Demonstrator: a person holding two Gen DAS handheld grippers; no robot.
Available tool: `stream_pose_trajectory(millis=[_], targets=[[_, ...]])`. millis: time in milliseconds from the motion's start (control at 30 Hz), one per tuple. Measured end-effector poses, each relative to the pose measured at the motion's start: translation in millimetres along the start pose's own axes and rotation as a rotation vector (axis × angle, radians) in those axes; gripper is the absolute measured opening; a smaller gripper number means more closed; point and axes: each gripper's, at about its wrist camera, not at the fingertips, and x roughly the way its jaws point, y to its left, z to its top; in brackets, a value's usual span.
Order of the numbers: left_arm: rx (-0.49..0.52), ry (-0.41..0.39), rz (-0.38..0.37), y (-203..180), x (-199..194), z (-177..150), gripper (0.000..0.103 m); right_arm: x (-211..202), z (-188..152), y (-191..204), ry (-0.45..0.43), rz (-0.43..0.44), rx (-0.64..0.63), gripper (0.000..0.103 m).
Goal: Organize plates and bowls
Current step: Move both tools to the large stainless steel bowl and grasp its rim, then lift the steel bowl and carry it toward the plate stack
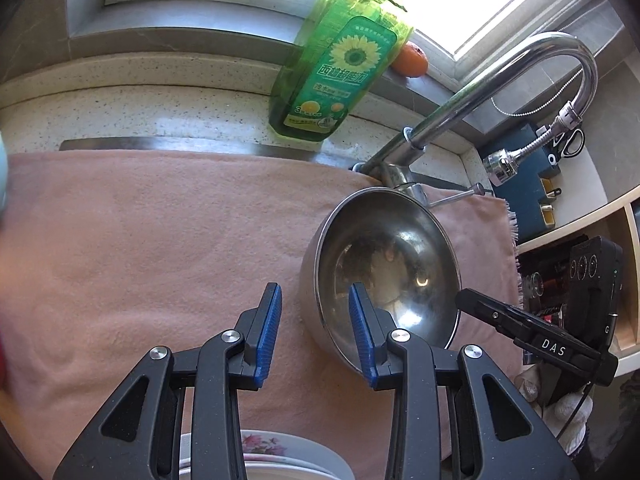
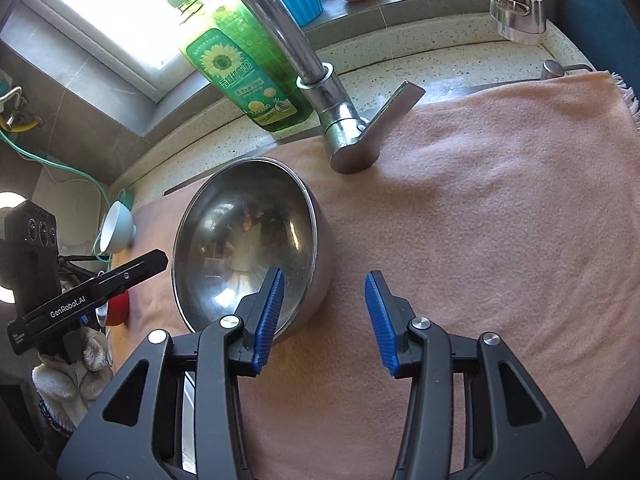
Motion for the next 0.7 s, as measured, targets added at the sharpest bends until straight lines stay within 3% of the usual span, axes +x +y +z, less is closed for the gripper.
stream_pose_trajectory(millis=[233,300,400,700], targets=[[0.016,0.025,0.000,-3,15,3,0.031,19,6,-4,0.049,0.030,0.015,0.026],[0.019,0.035,-0.006,-3,18,5,0.021,22,6,-4,0.055,0.036,0.015,0.022],[0.024,0.043,-0.011,-4,20,6,0.020,25,7,-2,0.066,0.039,0.011,0.018],[0.025,0.045,-0.013,-5,18,4,0.020,23,5,4,0.063,0.022,0.001,0.018]])
